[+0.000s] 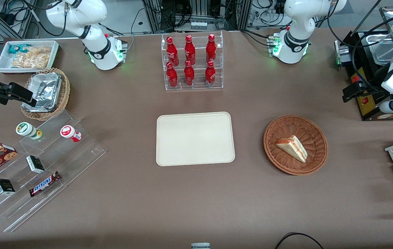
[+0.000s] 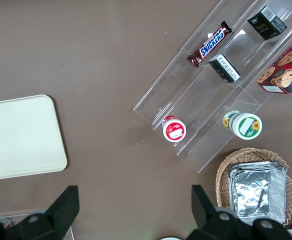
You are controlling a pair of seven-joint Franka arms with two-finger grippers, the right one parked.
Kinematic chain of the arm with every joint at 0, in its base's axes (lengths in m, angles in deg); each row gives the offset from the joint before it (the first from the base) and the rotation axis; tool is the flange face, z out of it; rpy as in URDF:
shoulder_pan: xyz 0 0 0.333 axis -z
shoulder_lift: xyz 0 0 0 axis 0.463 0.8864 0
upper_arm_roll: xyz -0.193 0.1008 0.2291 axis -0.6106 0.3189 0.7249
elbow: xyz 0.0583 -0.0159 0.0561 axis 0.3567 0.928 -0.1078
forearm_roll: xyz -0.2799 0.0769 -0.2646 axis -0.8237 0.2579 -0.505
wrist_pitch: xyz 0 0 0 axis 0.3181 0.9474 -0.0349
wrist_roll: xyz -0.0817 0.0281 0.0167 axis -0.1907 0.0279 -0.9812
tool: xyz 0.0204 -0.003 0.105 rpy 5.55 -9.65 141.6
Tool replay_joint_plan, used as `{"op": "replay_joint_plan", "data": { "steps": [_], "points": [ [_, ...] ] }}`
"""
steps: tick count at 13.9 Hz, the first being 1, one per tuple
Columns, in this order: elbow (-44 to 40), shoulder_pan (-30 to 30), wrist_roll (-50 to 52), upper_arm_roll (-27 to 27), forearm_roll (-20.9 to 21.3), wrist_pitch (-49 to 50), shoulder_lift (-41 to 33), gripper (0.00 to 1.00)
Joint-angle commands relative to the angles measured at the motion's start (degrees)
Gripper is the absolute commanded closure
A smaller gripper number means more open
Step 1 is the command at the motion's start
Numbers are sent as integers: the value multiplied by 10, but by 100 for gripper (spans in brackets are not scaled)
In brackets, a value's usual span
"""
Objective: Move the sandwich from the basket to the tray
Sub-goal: 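Move the left gripper down over the sandwich in the wicker basket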
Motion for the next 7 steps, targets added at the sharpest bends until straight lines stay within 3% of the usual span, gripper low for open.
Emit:
{"op": "replay_joint_plan", "data": {
  "steps": [1,7],
  "points": [
    [-10,-6,-3,-2,9,6,-2,0],
    [4,-3,2,-2,10,-21,52,0]
  ]
}}
